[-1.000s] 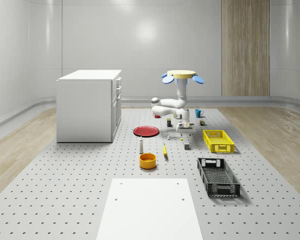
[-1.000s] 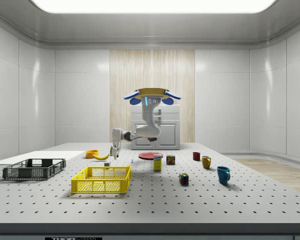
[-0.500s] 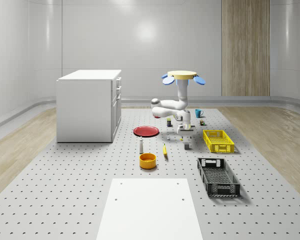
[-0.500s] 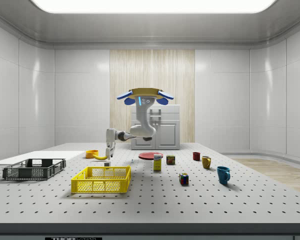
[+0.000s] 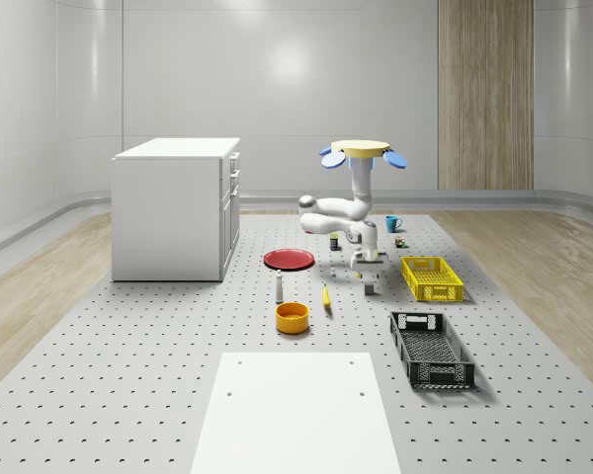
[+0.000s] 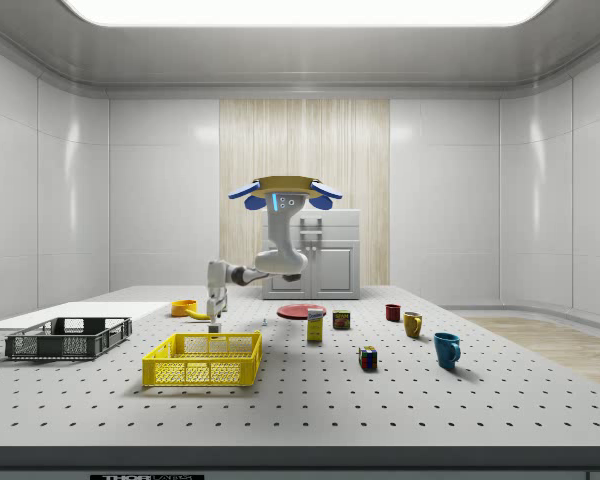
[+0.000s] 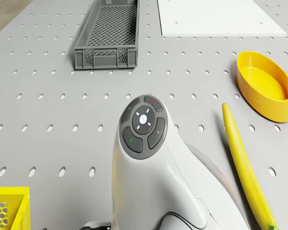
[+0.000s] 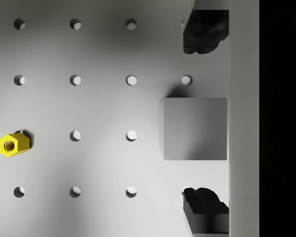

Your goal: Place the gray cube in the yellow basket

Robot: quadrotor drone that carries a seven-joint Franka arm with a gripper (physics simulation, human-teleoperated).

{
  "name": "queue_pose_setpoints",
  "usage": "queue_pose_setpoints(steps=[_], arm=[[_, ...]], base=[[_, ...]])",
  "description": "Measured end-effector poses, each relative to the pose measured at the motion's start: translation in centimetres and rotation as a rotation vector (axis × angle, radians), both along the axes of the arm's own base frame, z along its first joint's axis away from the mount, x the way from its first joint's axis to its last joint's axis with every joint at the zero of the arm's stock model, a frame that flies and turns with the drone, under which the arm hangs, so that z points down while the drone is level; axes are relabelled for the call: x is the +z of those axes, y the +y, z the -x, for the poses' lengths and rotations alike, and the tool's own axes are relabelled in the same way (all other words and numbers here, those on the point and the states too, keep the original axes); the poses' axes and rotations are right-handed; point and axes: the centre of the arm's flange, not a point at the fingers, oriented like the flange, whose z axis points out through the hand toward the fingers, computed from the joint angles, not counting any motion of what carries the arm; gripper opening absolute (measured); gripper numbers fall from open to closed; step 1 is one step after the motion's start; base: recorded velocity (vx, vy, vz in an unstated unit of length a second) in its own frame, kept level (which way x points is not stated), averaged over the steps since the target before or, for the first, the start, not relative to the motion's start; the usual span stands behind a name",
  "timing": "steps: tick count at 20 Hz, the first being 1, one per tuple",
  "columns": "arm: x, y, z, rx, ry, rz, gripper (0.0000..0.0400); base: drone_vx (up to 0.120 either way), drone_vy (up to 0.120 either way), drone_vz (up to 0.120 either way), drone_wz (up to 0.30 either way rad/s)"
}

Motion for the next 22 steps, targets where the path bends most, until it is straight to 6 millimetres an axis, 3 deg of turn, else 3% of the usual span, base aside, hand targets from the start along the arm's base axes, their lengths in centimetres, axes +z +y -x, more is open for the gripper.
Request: queue_pose_setpoints(steps=[8, 22], arm=[[2.0, 0.8, -0.3, 0.000, 0.000, 0.000, 0.0400], [3.5, 0.7, -1.0, 0.000, 0.000, 0.000, 0.0388]], base=[[0.000, 0.000, 0.000, 0.000], [0.000, 0.000, 0.000, 0.000]])
